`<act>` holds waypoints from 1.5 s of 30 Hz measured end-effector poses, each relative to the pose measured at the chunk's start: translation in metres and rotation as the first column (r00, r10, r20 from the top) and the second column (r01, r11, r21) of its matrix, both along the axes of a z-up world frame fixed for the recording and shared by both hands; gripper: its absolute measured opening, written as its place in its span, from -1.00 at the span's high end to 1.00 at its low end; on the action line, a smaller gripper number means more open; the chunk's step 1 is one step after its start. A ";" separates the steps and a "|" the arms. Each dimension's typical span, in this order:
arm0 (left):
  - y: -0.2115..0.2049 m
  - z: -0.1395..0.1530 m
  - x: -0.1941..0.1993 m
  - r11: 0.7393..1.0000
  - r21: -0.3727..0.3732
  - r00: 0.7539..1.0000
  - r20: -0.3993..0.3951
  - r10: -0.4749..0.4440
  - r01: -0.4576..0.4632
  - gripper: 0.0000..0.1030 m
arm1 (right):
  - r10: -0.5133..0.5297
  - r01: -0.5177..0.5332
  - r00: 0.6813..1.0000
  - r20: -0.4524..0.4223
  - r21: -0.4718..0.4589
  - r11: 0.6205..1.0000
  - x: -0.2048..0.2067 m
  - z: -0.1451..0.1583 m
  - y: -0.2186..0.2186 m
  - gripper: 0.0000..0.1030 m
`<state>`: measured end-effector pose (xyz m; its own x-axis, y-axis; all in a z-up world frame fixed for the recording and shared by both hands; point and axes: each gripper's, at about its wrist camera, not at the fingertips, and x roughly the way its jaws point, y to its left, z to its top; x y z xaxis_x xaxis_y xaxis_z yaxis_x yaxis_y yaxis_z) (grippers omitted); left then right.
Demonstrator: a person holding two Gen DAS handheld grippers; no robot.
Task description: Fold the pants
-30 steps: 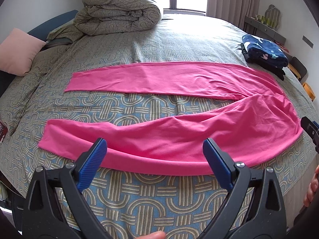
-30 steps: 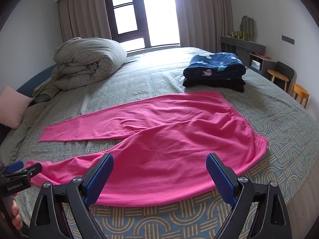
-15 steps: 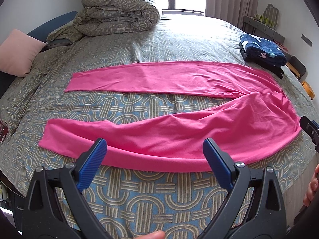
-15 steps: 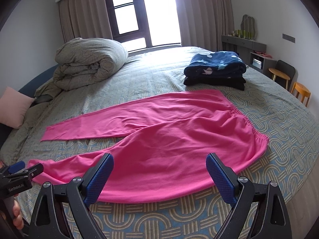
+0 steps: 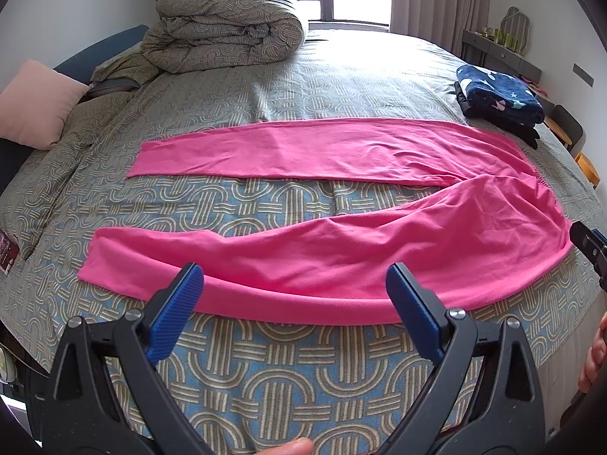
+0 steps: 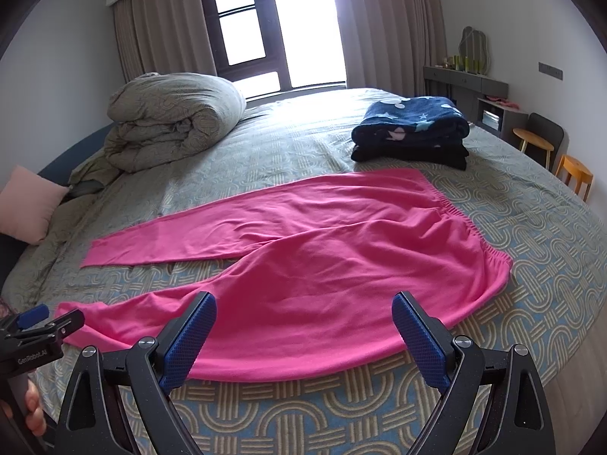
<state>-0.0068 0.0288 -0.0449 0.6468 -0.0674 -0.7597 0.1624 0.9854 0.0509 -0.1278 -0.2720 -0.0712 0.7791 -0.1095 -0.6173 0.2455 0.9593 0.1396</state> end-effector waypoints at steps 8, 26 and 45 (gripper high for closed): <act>0.000 -0.001 -0.002 1.000 0.012 1.000 -0.006 0.000 0.000 -0.88 | 0.005 -0.005 1.000 0.000 0.007 1.000 -0.001 -0.001 0.001 -0.84; -0.004 -0.001 -0.004 0.999 0.040 1.000 0.006 0.002 -0.002 -0.88 | 0.021 -0.021 1.000 0.000 0.018 1.000 -0.002 -0.001 0.002 -0.84; 0.090 -0.033 0.024 0.977 0.032 0.976 -0.046 0.212 -0.211 -0.88 | -0.197 0.221 0.974 -0.115 0.269 0.937 -0.003 -0.030 -0.090 -0.84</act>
